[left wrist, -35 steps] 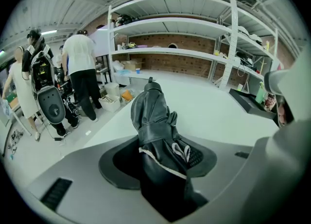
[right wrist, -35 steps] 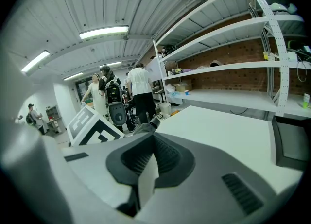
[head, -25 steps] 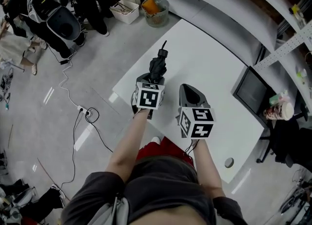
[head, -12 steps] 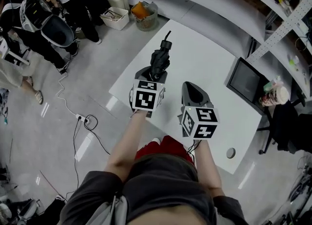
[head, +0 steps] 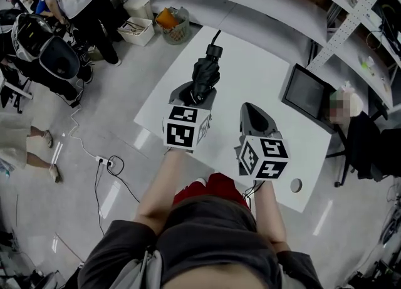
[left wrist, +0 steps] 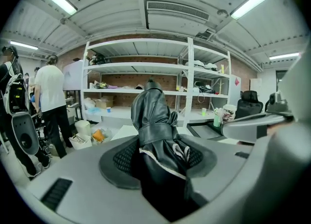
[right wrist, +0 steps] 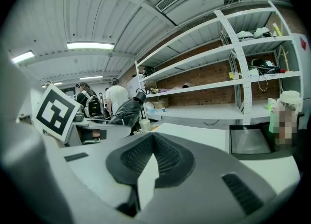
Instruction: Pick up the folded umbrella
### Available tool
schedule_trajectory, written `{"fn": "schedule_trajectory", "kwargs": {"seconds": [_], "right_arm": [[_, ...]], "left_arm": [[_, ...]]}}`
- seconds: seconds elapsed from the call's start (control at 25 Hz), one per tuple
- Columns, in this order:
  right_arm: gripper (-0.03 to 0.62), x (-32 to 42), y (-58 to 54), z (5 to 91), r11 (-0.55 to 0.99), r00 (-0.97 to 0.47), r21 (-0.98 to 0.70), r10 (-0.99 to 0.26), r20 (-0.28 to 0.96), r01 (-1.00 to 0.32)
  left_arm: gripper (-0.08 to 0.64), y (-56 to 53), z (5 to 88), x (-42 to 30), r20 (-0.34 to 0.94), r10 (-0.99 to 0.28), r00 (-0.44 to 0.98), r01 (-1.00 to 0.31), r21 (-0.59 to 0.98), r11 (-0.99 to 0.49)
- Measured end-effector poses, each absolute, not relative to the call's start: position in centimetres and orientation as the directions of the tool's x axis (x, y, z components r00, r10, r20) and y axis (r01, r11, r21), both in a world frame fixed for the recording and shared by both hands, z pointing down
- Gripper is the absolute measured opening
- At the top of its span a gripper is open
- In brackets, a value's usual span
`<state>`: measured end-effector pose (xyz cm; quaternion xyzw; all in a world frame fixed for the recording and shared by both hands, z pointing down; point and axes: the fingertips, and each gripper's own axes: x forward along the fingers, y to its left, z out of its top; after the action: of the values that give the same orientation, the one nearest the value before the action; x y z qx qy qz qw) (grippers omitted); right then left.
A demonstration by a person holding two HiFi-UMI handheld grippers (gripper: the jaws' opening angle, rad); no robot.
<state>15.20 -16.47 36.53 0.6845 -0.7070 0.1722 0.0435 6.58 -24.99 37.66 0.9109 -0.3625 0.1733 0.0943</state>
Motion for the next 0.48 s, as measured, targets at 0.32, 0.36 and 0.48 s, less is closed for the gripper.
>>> {"fn": "schedule_trajectory", "kwargs": {"seconds": [0.32,0.36,0.48], "right_arm": [[0.018,15.9,-14.2,35.4,-0.049,-0.001,-0.169,-0.959,0.284,-0.984],[0.018,16.1,-13.9,35.3,-0.054,0.004,-0.170,-0.959,0.282,-0.984],[0.018,16.5,-13.2,34.7,-0.067,0.017,-0.173,-0.961,0.275,-0.983]], "left_arm": [[0.218,-22.2,35.4,7.7,0.330,-0.573,0.750,-0.625,0.070,-0.777],[0.218,-21.8,35.1,7.9,0.324,-0.569,0.756,-0.619,0.068,-0.782],[0.218,-20.8,33.8,8.3,0.305,-0.558,0.771,-0.601,0.061,-0.797]]}}
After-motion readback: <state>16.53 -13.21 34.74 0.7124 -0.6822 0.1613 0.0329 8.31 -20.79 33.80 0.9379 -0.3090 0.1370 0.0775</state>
